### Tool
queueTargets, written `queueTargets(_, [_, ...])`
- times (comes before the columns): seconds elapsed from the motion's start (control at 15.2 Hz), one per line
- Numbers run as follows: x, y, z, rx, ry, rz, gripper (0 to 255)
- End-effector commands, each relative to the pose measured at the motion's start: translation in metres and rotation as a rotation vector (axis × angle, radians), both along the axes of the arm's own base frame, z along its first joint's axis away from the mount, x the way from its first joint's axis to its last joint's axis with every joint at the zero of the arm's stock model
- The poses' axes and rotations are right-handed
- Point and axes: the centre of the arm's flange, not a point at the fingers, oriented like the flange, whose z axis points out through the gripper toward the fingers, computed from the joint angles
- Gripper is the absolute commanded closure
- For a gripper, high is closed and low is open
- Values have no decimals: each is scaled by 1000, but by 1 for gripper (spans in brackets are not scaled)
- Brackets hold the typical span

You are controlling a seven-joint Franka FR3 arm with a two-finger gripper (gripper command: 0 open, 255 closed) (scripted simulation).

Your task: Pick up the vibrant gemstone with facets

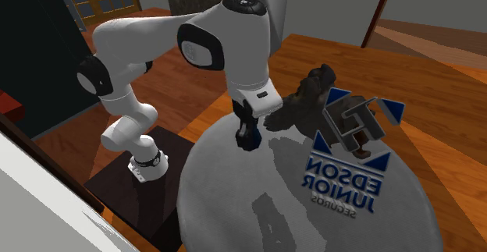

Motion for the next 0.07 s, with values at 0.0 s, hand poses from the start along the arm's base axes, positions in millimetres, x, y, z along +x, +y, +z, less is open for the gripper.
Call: queueTargets(0.0, [0, 0, 4, 0, 0, 0, 255])
